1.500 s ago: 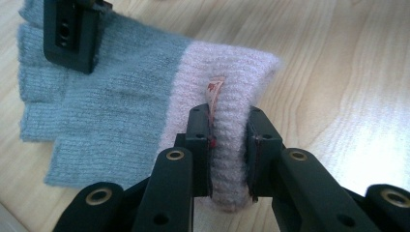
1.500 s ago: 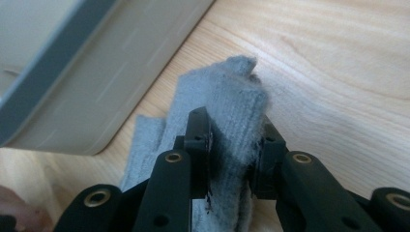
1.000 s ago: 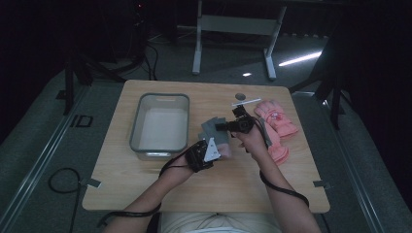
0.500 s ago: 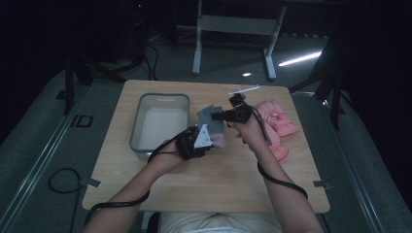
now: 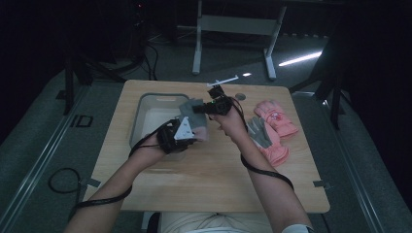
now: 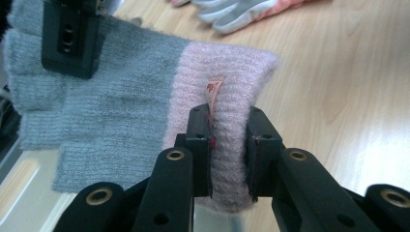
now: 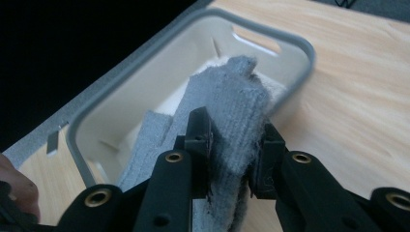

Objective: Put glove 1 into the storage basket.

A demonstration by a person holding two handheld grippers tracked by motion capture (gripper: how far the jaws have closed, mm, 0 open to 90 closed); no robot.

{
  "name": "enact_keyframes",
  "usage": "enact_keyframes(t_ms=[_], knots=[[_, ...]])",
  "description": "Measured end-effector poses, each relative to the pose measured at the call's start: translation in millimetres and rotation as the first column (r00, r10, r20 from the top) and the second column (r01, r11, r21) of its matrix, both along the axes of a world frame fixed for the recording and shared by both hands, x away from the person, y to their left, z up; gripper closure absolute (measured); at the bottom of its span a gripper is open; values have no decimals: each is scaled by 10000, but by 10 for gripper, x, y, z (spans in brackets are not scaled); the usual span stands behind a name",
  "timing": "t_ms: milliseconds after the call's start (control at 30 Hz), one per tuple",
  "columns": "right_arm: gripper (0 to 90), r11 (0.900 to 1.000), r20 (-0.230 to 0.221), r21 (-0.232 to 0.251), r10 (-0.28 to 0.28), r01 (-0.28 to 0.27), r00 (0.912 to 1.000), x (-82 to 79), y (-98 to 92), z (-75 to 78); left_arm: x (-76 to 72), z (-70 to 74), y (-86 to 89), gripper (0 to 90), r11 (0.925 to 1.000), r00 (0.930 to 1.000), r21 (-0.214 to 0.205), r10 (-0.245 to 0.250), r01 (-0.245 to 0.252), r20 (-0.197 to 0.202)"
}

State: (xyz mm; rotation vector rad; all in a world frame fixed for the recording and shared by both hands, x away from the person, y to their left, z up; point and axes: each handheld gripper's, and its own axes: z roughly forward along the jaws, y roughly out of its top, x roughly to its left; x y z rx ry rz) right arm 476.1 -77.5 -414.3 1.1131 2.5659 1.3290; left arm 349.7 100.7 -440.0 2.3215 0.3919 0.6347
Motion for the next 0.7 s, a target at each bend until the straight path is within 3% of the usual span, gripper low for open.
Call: enact_keyframes(t_ms=[167, 433, 567, 700], knots=[[739, 9995, 121, -46, 301, -300, 9995, 64, 299, 66, 33, 44, 250, 753, 9995, 9994, 26, 323, -323, -76], [740, 9985, 89, 143, 521, -522, 9986, 153, 736, 39, 116, 56, 650, 752, 9962, 9993, 793, 361, -361, 5], [741, 9993, 24, 96, 364, -364, 9993, 203, 861, -79, 227, -12, 759, 752, 9877, 9998, 1561, 68, -35, -206], [742, 9998, -199, -117, 175, -177, 9996, 260, 928, -265, 334, -147, 763, 751, 9730, 9987, 2302, -61, 177, -512]])
